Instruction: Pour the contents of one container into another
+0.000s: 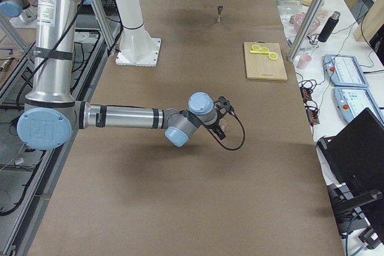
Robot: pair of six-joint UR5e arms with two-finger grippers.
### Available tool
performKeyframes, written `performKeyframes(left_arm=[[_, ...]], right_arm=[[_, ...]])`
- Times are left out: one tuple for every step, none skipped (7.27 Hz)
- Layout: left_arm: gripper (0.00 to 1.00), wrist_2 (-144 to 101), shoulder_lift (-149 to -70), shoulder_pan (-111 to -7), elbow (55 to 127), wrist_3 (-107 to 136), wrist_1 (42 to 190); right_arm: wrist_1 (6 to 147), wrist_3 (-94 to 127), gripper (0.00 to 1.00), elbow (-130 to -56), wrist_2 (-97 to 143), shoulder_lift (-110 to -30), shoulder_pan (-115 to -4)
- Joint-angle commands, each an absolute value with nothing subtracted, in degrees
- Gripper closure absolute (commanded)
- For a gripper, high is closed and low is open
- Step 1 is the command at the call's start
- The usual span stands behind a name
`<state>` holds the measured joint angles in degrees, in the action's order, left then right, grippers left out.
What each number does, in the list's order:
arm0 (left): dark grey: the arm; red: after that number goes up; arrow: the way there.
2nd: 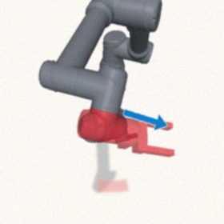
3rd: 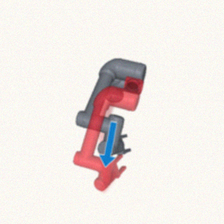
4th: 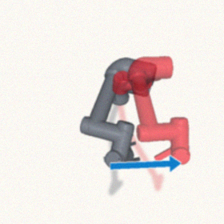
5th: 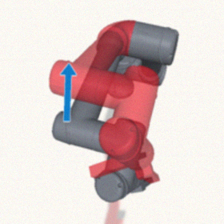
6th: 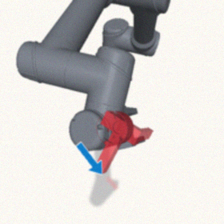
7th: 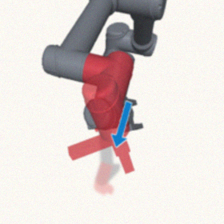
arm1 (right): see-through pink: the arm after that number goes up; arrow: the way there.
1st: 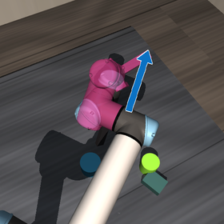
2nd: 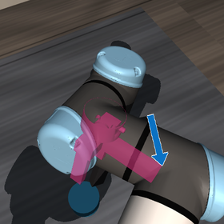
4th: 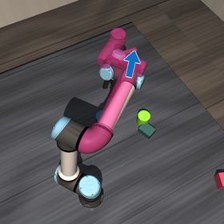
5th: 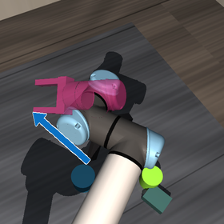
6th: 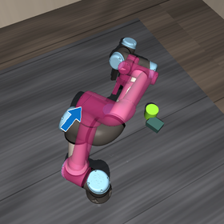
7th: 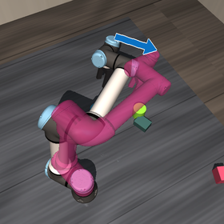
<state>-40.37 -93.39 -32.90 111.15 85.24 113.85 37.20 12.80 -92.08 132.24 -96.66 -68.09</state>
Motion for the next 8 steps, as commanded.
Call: performKeyframes(left_arm=[[0.03,-35.69,-95.26,-29.19,106.99,85.78,113.99],[0.03,-31.07,-96.58,-26.05,104.00,87.35,113.99],[0.03,-30.59,-97.20,-24.45,103.37,88.06,114.26],[0.03,-29.80,-97.21,-22.78,102.40,90.15,114.61],[0.03,-26.84,-97.21,-21.72,101.35,90.35,114.70],[0.03,-26.63,-97.12,-21.45,100.64,91.74,114.70],[0.03,-26.46,-96.95,-21.45,99.85,92.89,114.70],[0.03,-25.15,-97.03,-21.18,98.80,93.94,114.70]], right_arm=[[33.95,13.62,0.00,-91.85,129.82,-96.06,-65.75],[31.92,13.80,0.00,-92.02,128.68,-96.06,-64.52],[30.86,16.41,0.00,-92.20,126.67,-96.06,-62.60],[27.28,16.61,0.00,-91.76,123.87,-96.15,-60.84],[25.68,16.61,0.00,-91.41,123.49,-96.59,-60.47],[24.71,16.61,0.00,-91.15,123.49,-96.77,-60.47],[23.57,16.52,0.00,-89.75,123.31,-96.68,-60.47],[19.64,16.61,0.00,-86.17,123.22,-96.16,-60.47]])
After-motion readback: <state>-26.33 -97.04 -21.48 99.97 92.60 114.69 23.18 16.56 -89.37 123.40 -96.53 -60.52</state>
